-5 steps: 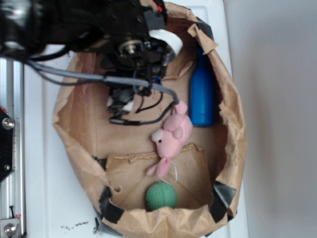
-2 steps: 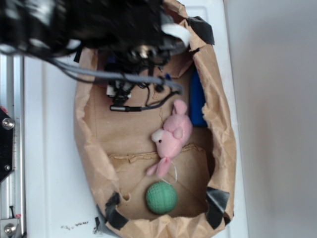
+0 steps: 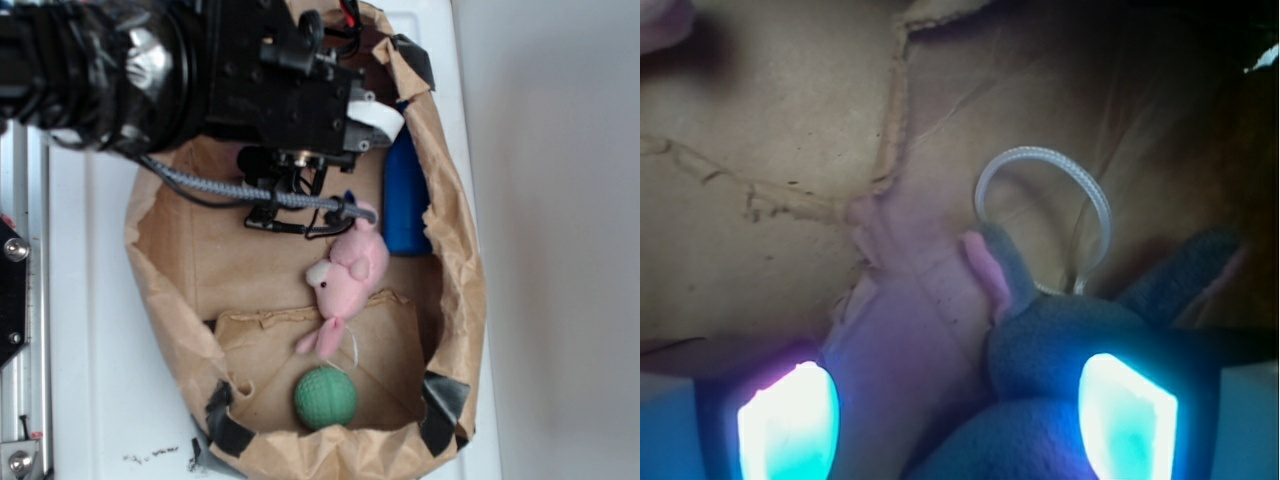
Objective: Grab the gray animal.
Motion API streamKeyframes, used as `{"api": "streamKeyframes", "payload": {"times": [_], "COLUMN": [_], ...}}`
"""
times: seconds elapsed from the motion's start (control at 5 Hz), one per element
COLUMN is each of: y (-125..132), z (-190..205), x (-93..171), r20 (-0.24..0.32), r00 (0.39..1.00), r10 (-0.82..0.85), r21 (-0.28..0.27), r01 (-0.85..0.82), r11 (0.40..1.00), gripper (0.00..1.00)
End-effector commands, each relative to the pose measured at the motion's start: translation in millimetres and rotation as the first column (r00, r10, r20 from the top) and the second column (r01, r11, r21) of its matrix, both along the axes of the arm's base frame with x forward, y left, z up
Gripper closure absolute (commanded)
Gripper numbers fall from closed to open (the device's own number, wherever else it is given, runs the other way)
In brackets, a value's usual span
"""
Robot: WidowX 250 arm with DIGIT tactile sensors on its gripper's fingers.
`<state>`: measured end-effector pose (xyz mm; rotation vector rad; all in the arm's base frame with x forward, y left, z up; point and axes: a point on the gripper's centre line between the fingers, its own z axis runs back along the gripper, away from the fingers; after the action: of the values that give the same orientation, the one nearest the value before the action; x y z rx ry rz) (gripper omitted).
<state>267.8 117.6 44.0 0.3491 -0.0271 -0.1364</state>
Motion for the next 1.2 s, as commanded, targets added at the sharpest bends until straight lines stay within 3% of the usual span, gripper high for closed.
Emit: {"api": "streamKeyframes", "payload": {"times": [0.0, 0.2, 0.4, 0.6, 0.8, 1.0], "y": [-26.0, -32.5, -32.9, -33.7, -32.9, -23.1], "z": [-4.5, -9.1, -15.0, -12.4, 7.2, 22.4], "x": [0.4, 0.0, 3.9, 0.6, -9.8, -9.4], "r20": [0.022, 0.081, 0.205, 0.220, 0.193, 0.192], "r00": [0.999, 0.997, 0.979, 0.976, 0.981, 0.981], "r10": [-0.024, -0.010, 0.020, 0.003, -0.016, -0.001], "r21": [0.058, 0.089, 0.193, 0.199, 0.094, 0.038], "r01": [0.023, 0.003, -0.061, -0.048, -0.002, -0.007], "r11": [0.998, 0.996, 0.979, 0.979, 0.996, 0.999], "gripper": [0.00, 0.00, 0.00, 0.00, 0.00, 0.00]}}
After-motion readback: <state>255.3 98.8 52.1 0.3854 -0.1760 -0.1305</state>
